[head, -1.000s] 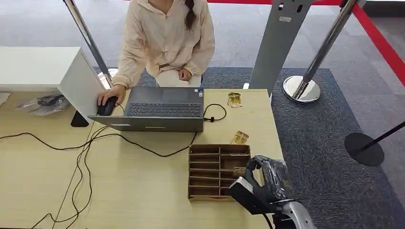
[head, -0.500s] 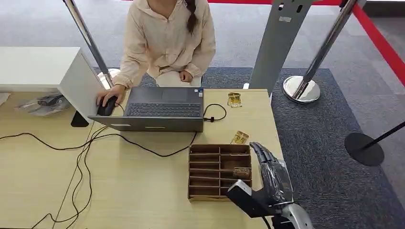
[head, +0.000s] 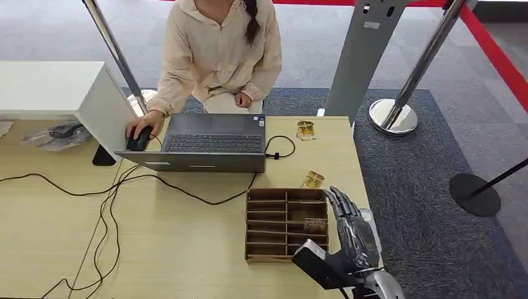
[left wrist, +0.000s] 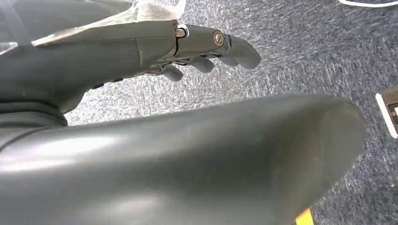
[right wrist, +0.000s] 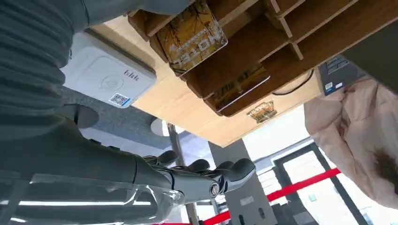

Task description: Pass the card to the sensor for recognition and then transmit it.

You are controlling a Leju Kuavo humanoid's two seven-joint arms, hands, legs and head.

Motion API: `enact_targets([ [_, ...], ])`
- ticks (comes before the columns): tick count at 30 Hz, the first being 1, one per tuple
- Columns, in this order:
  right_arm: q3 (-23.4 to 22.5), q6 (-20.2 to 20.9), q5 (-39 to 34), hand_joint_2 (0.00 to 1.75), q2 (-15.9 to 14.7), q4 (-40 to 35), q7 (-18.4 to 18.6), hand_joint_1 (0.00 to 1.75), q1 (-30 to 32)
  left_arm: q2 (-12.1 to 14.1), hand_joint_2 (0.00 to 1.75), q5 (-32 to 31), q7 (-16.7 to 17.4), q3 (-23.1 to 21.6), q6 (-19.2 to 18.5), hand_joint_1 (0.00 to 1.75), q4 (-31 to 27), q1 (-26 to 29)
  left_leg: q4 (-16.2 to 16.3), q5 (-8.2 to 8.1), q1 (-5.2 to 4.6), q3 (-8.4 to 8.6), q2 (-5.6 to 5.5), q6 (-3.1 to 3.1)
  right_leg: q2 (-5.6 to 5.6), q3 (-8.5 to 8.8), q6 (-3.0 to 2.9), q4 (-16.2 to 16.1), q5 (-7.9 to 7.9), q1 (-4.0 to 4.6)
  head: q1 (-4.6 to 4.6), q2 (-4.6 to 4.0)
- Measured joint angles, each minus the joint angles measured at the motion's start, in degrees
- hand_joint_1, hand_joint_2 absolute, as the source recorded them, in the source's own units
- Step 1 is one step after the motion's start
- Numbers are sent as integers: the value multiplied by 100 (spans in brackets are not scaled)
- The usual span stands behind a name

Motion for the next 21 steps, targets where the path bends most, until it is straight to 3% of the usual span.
enact_targets([
  [13,118,15,120,175,0,-70,76,28,-15,0,0,-81,-4,0,7,0,0,0,0,0,0,-1,0,0,0,1,0,0,0,0,0,0],
  [21,190,376,372,175,0,-280,96,31,-216,-7,0,-157,-9,0,-11,0,0,-3,0,0,0,0,0,0,0,1,0,0,0,0,-2,0],
])
